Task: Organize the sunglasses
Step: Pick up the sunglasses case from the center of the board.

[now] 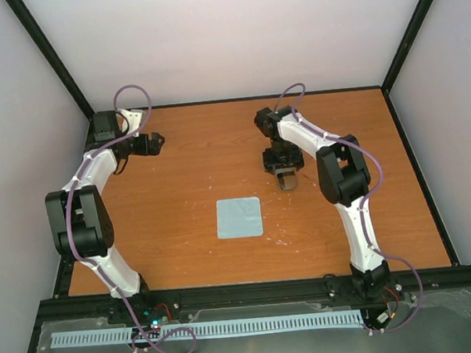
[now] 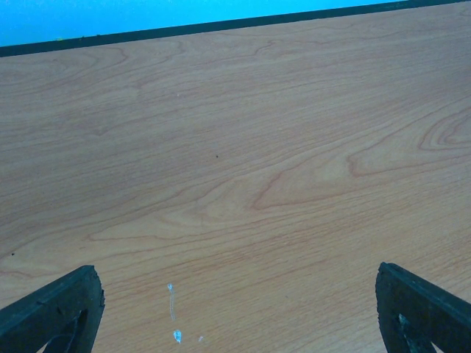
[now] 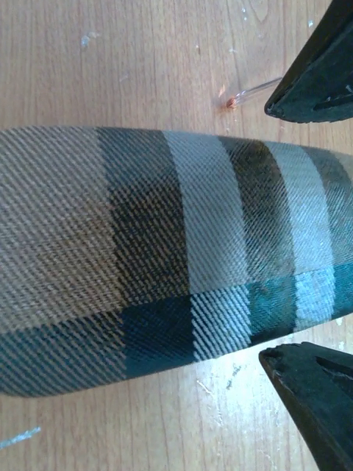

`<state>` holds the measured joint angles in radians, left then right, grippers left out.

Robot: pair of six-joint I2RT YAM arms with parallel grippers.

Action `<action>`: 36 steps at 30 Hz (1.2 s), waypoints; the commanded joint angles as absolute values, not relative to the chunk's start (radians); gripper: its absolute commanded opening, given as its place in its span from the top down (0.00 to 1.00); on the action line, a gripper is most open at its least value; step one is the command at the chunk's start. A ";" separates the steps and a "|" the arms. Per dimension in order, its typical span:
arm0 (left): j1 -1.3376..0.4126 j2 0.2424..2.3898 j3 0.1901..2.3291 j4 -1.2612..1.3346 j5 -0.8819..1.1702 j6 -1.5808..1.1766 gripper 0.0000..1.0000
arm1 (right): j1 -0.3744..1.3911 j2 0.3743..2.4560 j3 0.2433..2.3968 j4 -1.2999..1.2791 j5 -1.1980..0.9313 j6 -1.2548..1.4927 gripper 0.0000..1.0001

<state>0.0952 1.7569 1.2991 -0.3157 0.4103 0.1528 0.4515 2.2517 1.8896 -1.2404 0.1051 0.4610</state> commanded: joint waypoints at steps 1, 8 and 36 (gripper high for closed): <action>0.098 1.763 1.305 -0.329 0.414 0.160 0.01 | 0.454 2.279 1.908 -1.244 0.106 0.469 0.20; 0.098 1.763 1.300 -0.328 0.417 0.158 0.01 | 0.454 2.279 1.918 -1.247 0.117 0.463 0.22; 0.024 1.768 1.357 -0.390 0.766 0.176 0.01 | 0.454 2.050 1.798 -1.010 -0.299 0.268 0.80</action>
